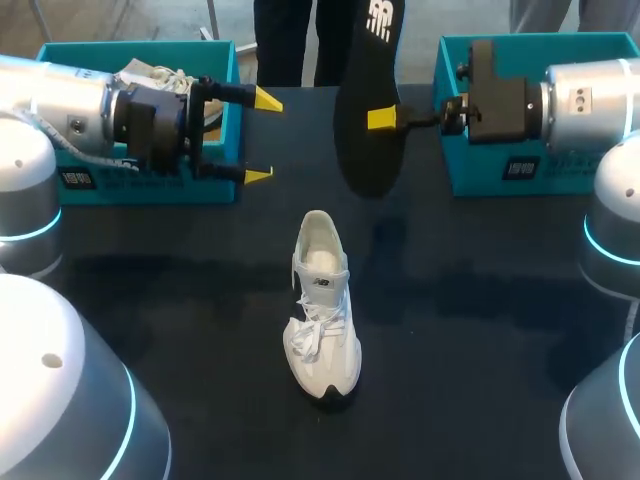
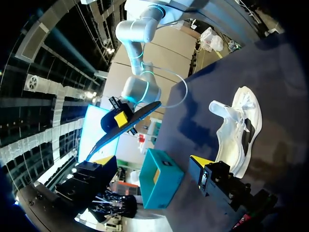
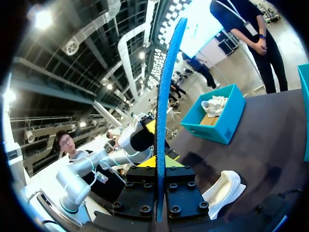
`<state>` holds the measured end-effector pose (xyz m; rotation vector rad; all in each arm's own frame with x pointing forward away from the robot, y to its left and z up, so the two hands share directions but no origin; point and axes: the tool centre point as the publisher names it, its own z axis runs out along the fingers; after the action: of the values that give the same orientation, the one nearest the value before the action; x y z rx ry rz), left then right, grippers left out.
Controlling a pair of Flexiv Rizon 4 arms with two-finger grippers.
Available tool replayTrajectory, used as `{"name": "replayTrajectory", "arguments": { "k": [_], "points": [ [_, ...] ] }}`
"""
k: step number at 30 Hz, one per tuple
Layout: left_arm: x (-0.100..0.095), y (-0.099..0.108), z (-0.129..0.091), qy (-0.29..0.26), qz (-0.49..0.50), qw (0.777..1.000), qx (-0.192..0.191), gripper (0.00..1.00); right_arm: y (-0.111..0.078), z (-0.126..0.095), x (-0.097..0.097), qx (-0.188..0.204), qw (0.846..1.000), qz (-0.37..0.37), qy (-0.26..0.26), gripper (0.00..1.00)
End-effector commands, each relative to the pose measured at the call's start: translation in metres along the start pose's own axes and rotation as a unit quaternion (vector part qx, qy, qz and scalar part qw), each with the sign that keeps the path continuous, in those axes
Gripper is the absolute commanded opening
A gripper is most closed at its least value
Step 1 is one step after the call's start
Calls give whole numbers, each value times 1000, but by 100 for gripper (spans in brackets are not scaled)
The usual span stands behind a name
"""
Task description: Take the shoe out of the shoebox, open the shoe tongue, remove and reinsert the insole, then place the shoe into the shoebox
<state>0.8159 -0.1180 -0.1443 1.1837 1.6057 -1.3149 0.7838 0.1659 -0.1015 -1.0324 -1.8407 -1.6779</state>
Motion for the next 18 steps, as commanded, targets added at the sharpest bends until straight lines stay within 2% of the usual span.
{"name": "replayTrajectory", "arguments": {
  "k": [1,4,10,18],
  "points": [
    [0,-1,0,1,0,1000,-1,100,0,2,0,-1,1000,0,-1,0],
    [3,-5,0,27,-30,999,2,100,-1,3,-4,-6,1000,-15,1,0],
    [7,-10,-4,32,-123,992,3,100,-8,-1,-23,-11,996,-87,-1,0],
    [33,-17,-13,66,-216,974,-4,100,-5,8,-25,2,986,-166,-15,0]
  ]
}}
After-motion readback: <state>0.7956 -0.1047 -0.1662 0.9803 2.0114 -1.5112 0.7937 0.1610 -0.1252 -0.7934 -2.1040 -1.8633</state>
